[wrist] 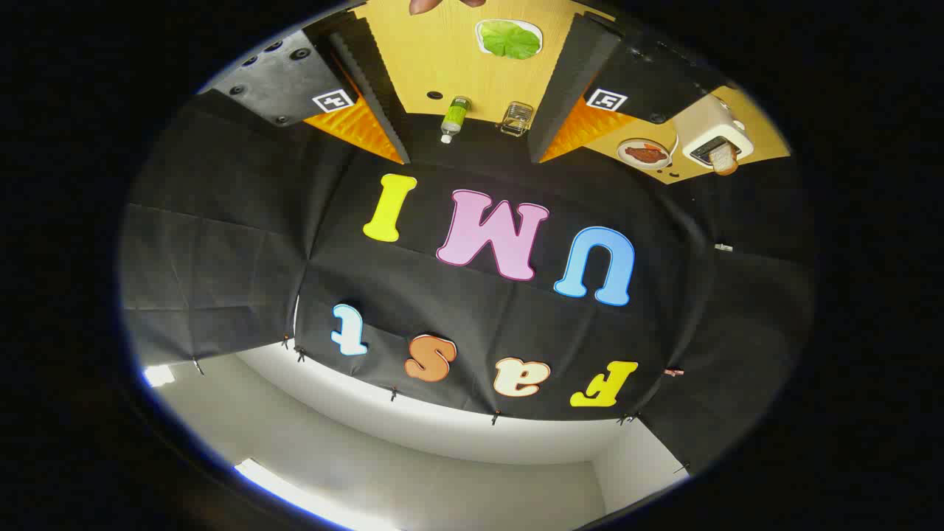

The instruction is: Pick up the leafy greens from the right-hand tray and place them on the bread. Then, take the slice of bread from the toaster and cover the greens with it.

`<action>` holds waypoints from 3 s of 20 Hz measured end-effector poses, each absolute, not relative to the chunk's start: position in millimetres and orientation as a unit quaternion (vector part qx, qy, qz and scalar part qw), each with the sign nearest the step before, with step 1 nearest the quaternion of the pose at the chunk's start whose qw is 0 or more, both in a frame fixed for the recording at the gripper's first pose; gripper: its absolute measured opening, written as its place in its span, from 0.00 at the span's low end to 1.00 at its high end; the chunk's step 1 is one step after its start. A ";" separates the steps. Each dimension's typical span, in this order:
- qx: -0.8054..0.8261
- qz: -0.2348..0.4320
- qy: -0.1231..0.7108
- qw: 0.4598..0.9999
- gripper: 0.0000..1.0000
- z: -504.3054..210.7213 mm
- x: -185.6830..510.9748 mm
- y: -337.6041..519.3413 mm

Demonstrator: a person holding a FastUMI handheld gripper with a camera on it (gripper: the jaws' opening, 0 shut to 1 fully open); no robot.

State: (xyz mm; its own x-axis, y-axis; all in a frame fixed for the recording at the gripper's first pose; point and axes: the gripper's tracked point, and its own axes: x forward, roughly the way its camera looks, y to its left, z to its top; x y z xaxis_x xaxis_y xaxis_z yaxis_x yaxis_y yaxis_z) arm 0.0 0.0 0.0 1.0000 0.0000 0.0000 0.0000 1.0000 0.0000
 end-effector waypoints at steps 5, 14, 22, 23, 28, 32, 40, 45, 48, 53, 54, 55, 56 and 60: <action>-0.002 0.002 0.000 1.000 0.98 -1.2 -0.1 1.2; 0.009 0.008 -0.010 1.000 0.98 3.4 -2.5 4.6; 0.000 0.041 0.010 0.999 0.98 -11.0 4.0 15.2; -0.003 0.049 0.013 0.999 0.98 -14.0 7.2 15.8; -0.009 0.130 0.080 0.988 0.98 -64.1 27.5 26.9; -0.047 0.211 0.186 0.958 0.98 -144.2 37.5 39.1; -0.084 0.293 0.355 0.884 0.96 -312.7 52.9 53.0; -0.072 0.304 0.438 0.843 0.93 -412.2 71.9 65.8; -0.058 0.307 0.469 0.826 0.89 -439.0 79.9 72.8; -0.056 0.304 0.503 0.807 0.86 -466.1 83.6 75.2; -0.058 0.305 0.512 0.801 0.86 -470.2 81.3 75.4; -0.064 0.302 0.519 0.797 0.83 -476.9 79.4 73.8; -0.061 0.305 0.533 0.787 0.81 -479.3 74.2 73.3; -0.054 0.307 0.542 0.781 0.74 -478.9 74.0 76.5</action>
